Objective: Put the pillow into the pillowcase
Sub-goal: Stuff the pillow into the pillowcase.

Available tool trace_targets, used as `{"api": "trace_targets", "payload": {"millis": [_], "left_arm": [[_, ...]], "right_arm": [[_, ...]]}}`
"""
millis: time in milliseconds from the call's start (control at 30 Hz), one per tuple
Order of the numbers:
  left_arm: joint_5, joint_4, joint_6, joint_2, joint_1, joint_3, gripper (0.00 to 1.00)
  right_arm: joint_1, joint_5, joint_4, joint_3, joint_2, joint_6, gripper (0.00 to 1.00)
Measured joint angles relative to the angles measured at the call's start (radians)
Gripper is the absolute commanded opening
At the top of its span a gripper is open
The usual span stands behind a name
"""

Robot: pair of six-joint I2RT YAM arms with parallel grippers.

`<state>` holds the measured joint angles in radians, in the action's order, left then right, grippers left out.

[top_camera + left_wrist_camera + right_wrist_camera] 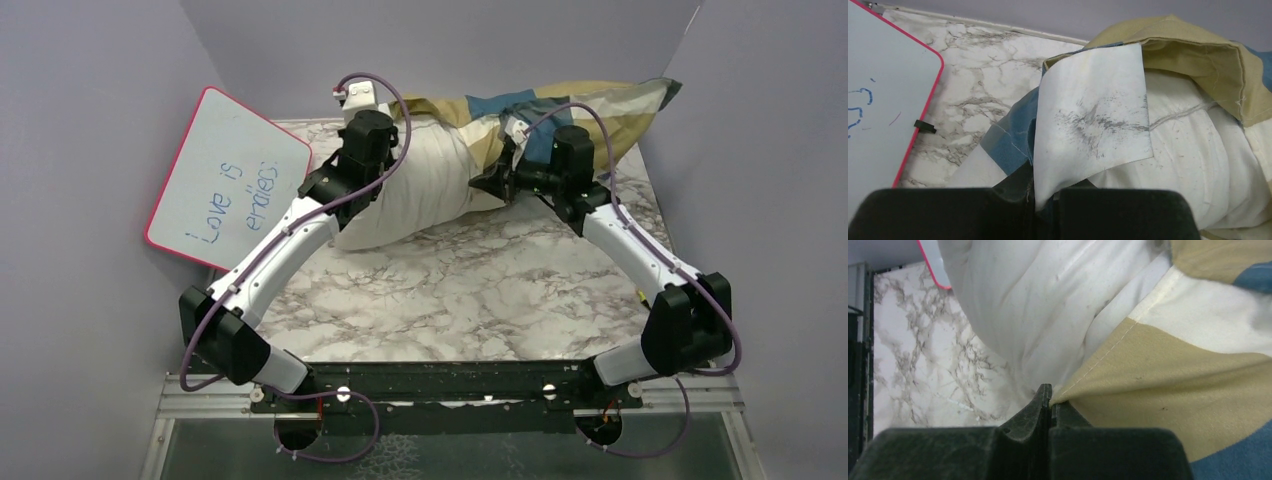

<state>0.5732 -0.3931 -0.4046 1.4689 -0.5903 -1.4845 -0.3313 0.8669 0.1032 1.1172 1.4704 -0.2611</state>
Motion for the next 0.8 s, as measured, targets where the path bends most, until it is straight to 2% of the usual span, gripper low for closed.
{"api": "trace_targets", "payload": {"millis": [67,233,467,600,800], "left_arm": [[-0.025,-0.004,-0.019,-0.016,0.021,0.01,0.0],[-0.221,-0.013,-0.131,-0.116,0.135,0.051,0.0],[-0.43,0.028,-0.244,-0.194,0.244,0.116,0.0],[-0.511,0.09,-0.283,-0.176,0.328,0.245,0.0],[-0.56,0.215,-0.352,-0.111,0.426,0.472,0.0]], "right_arm": [[0.0,-0.029,-0.078,0.05,-0.023,0.041,0.0],[0.0,-0.055,-0.237,0.246,-0.066,0.154,0.0],[-0.01,-0.017,-0.301,0.366,-0.048,0.261,0.0],[-0.018,-0.011,-0.283,0.375,0.061,0.278,0.0],[-0.039,-0.03,-0.28,0.494,0.393,0.291,0.0]]}}
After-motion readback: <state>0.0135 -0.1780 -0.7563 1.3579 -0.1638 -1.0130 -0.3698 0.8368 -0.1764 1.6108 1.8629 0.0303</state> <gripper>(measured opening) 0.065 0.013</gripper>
